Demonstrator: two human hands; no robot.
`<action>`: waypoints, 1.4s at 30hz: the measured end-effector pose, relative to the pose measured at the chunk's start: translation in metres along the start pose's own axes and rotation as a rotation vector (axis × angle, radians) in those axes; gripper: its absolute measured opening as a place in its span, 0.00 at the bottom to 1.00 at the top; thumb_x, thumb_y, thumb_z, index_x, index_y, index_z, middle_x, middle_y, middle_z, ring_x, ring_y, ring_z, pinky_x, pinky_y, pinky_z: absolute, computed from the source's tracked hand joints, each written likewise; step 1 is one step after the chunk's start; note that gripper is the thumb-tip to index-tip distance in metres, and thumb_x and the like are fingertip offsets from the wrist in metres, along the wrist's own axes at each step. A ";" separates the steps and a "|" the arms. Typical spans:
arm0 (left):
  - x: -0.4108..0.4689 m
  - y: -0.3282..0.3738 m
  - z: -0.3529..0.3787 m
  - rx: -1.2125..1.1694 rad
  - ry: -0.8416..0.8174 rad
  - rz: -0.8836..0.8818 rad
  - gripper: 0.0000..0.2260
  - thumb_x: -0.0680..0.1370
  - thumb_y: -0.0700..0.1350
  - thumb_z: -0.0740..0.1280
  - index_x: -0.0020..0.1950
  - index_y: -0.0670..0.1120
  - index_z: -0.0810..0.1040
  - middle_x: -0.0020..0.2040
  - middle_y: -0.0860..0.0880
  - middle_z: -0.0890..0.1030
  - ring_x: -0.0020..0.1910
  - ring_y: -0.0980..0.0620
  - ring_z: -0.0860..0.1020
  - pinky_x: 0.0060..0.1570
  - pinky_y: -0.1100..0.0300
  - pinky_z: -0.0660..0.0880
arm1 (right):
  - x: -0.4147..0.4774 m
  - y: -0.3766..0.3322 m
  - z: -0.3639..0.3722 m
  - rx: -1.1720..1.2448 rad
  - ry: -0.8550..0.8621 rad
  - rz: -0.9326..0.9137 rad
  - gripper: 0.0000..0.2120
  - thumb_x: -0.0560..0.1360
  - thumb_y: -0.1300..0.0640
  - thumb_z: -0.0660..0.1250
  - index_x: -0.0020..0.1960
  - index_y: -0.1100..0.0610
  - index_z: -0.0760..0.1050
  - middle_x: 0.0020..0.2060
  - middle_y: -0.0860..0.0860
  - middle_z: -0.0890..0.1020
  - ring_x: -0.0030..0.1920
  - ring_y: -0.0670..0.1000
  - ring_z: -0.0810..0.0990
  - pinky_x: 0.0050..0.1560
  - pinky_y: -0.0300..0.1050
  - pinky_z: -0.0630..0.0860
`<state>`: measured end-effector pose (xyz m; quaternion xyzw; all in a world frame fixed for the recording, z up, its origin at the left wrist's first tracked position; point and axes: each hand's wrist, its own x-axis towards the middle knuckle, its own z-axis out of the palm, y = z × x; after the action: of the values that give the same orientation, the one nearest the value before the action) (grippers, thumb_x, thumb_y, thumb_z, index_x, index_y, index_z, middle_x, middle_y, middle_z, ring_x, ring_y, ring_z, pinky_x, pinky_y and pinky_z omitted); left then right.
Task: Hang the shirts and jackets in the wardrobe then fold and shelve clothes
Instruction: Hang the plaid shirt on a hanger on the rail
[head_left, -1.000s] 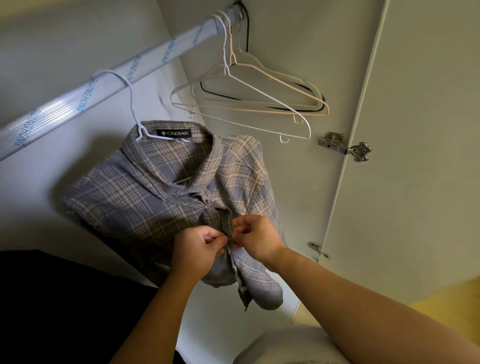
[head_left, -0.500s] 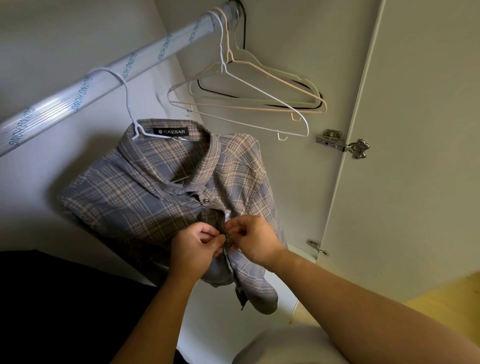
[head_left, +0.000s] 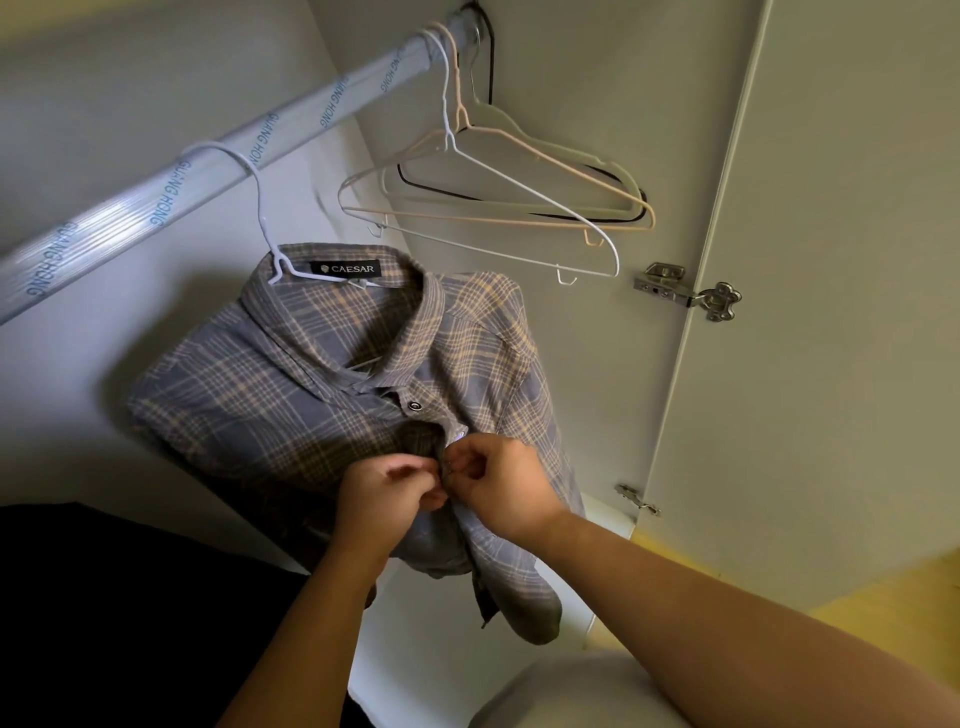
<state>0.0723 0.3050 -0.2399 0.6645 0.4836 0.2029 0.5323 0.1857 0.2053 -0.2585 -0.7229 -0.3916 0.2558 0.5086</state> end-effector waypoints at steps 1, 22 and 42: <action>0.001 0.000 0.000 -0.009 0.003 -0.005 0.13 0.74 0.32 0.71 0.32 0.46 0.85 0.34 0.42 0.85 0.35 0.46 0.85 0.35 0.60 0.79 | 0.000 -0.001 0.001 -0.008 0.012 -0.009 0.09 0.72 0.64 0.71 0.50 0.55 0.83 0.42 0.48 0.84 0.44 0.45 0.82 0.47 0.33 0.77; 0.005 -0.005 0.005 -0.137 0.047 -0.072 0.06 0.75 0.29 0.71 0.44 0.38 0.77 0.30 0.47 0.84 0.29 0.53 0.83 0.28 0.66 0.77 | 0.003 0.005 0.004 -0.070 0.029 -0.011 0.05 0.74 0.60 0.73 0.49 0.56 0.84 0.42 0.46 0.84 0.37 0.38 0.77 0.42 0.23 0.70; 0.009 -0.005 0.001 -0.109 -0.076 0.110 0.06 0.79 0.33 0.68 0.50 0.43 0.76 0.39 0.45 0.83 0.36 0.54 0.82 0.38 0.64 0.78 | 0.008 0.002 -0.006 0.592 -0.269 0.559 0.06 0.75 0.49 0.72 0.49 0.50 0.82 0.38 0.48 0.83 0.38 0.47 0.79 0.40 0.42 0.74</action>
<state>0.0748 0.3117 -0.2471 0.6673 0.4143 0.2324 0.5737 0.1953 0.2082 -0.2581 -0.5843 -0.1533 0.5769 0.5497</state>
